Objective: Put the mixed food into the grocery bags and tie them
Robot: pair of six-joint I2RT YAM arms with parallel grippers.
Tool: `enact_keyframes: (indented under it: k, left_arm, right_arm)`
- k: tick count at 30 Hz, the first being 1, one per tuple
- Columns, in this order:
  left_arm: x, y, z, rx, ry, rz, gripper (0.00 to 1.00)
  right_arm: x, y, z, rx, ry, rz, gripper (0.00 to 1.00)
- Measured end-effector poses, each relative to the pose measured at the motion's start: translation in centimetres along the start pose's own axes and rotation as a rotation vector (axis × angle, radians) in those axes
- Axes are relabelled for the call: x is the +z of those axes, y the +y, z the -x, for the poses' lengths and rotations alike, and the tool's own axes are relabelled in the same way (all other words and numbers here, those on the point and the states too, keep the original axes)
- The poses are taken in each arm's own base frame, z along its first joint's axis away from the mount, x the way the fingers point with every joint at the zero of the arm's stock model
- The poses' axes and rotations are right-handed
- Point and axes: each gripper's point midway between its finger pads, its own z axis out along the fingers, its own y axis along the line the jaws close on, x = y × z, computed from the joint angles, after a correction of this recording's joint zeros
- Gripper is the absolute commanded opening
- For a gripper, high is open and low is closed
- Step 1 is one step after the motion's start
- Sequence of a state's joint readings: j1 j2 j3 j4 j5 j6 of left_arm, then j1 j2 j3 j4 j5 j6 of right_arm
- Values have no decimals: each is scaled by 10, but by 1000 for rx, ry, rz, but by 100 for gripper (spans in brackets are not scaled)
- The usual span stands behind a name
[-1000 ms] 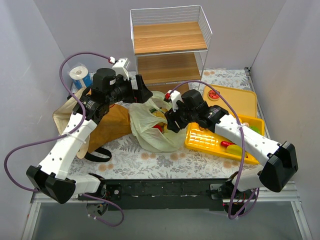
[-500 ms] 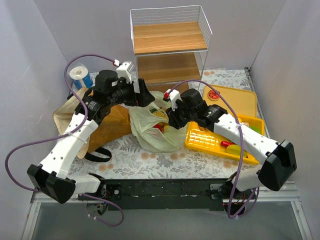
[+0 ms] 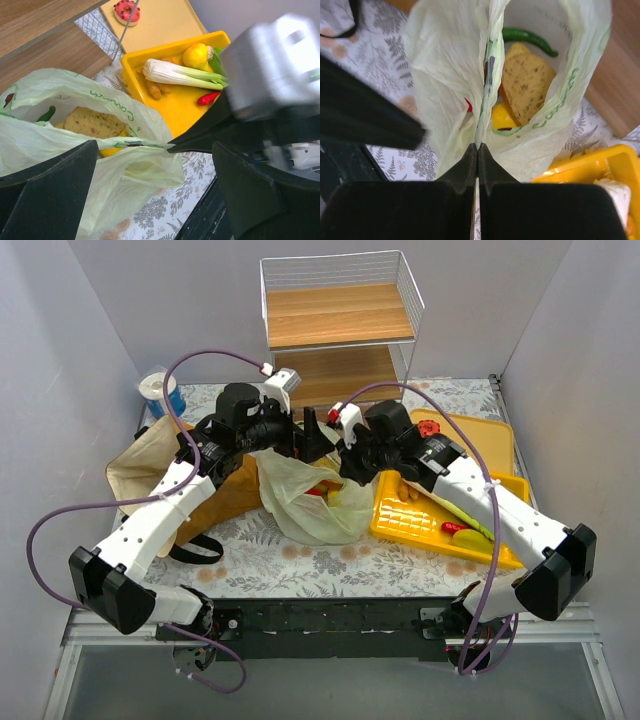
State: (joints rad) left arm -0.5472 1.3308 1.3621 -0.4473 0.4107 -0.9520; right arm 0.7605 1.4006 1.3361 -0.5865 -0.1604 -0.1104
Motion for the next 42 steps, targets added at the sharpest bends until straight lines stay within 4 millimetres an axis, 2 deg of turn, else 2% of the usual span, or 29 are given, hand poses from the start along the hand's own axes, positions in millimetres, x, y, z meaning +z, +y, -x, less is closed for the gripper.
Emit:
enact_keyframes:
  k: [4,7,14,22,28,33,37,42]
  left_arm:
    - [6,-5,-4,25,-5,-59,98]
    - [8,-10,-5,38,-13,-104,98]
    - [9,-25,7,78,-63,-191,98]
    - [8,-37,19,138,-105,-253,98]
    - [9,-58,19,118,-100,-398,98]
    - [6,-74,5,81,-71,-520,98]
    - [10,-73,-9,57,-29,-551,98]
    - [26,-65,-19,66,-10,-530,98]
  right_arm:
    - [-28,4,45,-24,-93,8,1]
    - [-41,7,60,-32,-120,13,1]
    - [-50,12,46,-24,-51,32,1]
    - [-73,21,67,-39,-97,77,1]
    - [-77,11,63,-9,-92,82,1]
    - [-83,1,57,22,-101,88,1]
    - [-89,-5,58,38,-119,107,1]
    - [-93,-5,56,52,-121,151,1]
